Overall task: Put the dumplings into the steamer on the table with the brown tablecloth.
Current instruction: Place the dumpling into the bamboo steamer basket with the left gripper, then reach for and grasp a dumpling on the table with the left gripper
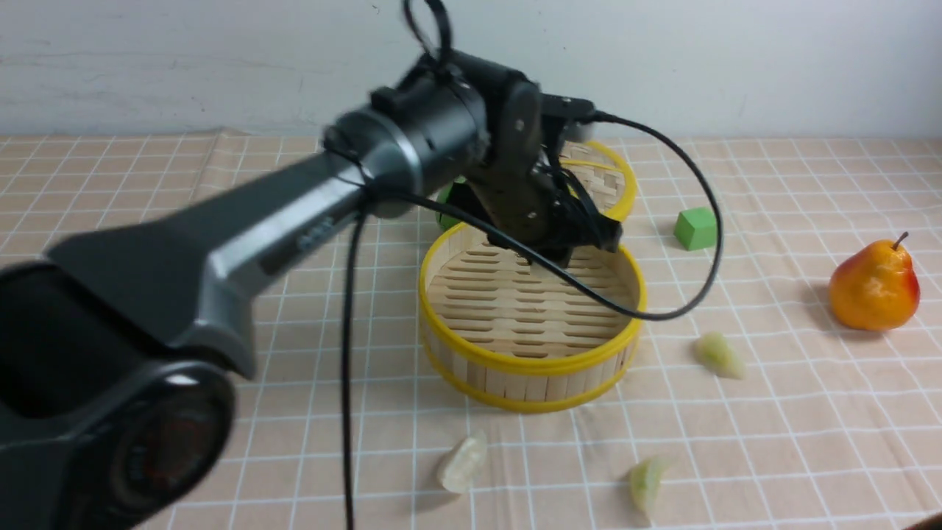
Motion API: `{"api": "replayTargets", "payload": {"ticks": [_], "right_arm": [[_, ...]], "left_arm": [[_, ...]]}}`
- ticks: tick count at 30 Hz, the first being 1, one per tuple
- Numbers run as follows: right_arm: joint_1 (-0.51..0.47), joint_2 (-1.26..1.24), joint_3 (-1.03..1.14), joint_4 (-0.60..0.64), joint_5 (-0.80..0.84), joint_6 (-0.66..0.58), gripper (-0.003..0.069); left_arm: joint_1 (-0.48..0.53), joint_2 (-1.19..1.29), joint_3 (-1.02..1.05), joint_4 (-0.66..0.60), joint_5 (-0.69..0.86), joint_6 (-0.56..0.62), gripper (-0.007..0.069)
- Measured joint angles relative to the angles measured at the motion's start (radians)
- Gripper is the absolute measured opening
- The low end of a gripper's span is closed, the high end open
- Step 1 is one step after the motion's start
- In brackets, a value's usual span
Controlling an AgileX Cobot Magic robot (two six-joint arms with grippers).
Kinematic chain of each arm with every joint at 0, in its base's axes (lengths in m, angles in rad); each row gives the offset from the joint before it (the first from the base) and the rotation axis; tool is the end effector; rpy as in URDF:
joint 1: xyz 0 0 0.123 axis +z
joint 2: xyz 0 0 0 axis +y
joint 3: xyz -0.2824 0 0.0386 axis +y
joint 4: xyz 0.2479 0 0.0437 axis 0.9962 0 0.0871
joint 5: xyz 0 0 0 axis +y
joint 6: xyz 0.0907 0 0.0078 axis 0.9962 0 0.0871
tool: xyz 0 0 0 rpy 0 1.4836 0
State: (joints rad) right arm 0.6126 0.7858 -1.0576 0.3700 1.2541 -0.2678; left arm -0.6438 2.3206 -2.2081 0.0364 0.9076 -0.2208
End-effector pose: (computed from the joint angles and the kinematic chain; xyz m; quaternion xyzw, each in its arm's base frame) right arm 0.0716 0.0886 0.3931 -0.3987 0.8373 0.2371 0.2894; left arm 0.4223 -0.3137 0.2458 0.2053 0.9270 -0.1158 0.2918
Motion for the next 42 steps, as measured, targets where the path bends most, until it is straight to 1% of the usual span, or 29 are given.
{"api": "replayTargets", "payload": {"ticks": [3,5,6,9,11,13,15,16,18,19,22,23,25,26,28,31,33,34,37,42], "right_arm": [[0.000,-0.050,0.000,-0.055,0.008,0.055,0.0031],[0.000,-0.062,0.000,-0.076,0.009,0.073,0.0031],[0.000,-0.074,0.000,-0.101,0.009,0.098,0.0031],[0.000,-0.085,0.000,-0.151,0.009,0.129,0.0031],[0.000,-0.086,0.000,-0.161,0.009,0.135,0.0031],[0.000,-0.087,0.000,-0.165,0.009,0.136,0.0031],[0.000,-0.087,0.000,-0.167,0.009,0.137,0.0031],[0.000,-0.087,0.000,-0.167,0.009,0.138,0.0031],[0.000,-0.087,0.000,-0.167,0.009,0.138,0.0032],[0.000,-0.087,0.000,-0.167,0.009,0.138,0.0034],[0.000,-0.087,0.000,-0.171,0.009,0.132,0.0034],[0.000,-0.087,0.000,-0.173,0.009,0.131,0.0035],[0.000,-0.087,0.000,-0.192,0.009,0.131,0.0039],[0.000,-0.087,0.000,-0.194,0.009,0.131,0.0039],[0.000,-0.087,0.000,-0.222,-0.004,0.131,0.0042],[0.000,-0.087,0.000,-0.255,-0.050,0.131,0.0043],[0.000,-0.087,0.000,-0.274,-0.085,0.131,0.0045],[0.000,-0.087,0.000,-0.275,-0.085,0.131,0.0045],[0.000,-0.087,0.000,-0.295,-0.097,0.130,0.0048],[0.000,-0.087,0.000,-0.302,-0.077,0.130,0.0052]], "left_arm": [[-0.006,0.122,-0.185,0.042,0.080,-0.067,0.0228],[-0.004,0.167,-0.239,0.054,0.108,-0.085,0.0228],[0.000,0.205,-0.301,0.060,0.142,-0.100,0.0228],[0.006,0.260,-0.358,0.066,0.179,-0.112,0.0228],[0.006,0.271,-0.365,0.067,0.176,-0.115,0.0230],[0.006,0.272,-0.367,0.064,0.173,-0.116,0.0261],[0.006,0.272,-0.368,0.060,0.170,-0.116,0.0316],[0.008,0.272,-0.369,0.051,0.172,-0.116,0.0361],[0.010,0.267,-0.369,0.040,0.177,-0.116,0.0398],[0.017,0.249,-0.369,0.019,0.195,-0.115,0.0450],[0.028,0.176,-0.358,-0.036,0.232,-0.113,0.0505],[0.031,0.132,-0.341,-0.050,0.241,-0.104,0.0512],[0.032,0.003,-0.252,-0.086,0.256,-0.031,0.0516],[0.031,-0.010,-0.252,-0.089,0.257,-0.031,0.0516],[0.018,-0.158,-0.108,-0.116,0.278,0.069,0.0514],[-0.001,-0.332,0.093,-0.120,0.322,0.129,0.0510],[-0.010,-0.423,0.239,-0.099,0.333,0.137,0.0507],[-0.010,-0.430,0.239,-0.096,0.333,0.137,0.0507],[-0.036,-0.520,0.462,-0.026,0.301,0.127,0.0507],[-0.109,-0.550,0.642,0.003,0.274,0.115,0.0507]]}}
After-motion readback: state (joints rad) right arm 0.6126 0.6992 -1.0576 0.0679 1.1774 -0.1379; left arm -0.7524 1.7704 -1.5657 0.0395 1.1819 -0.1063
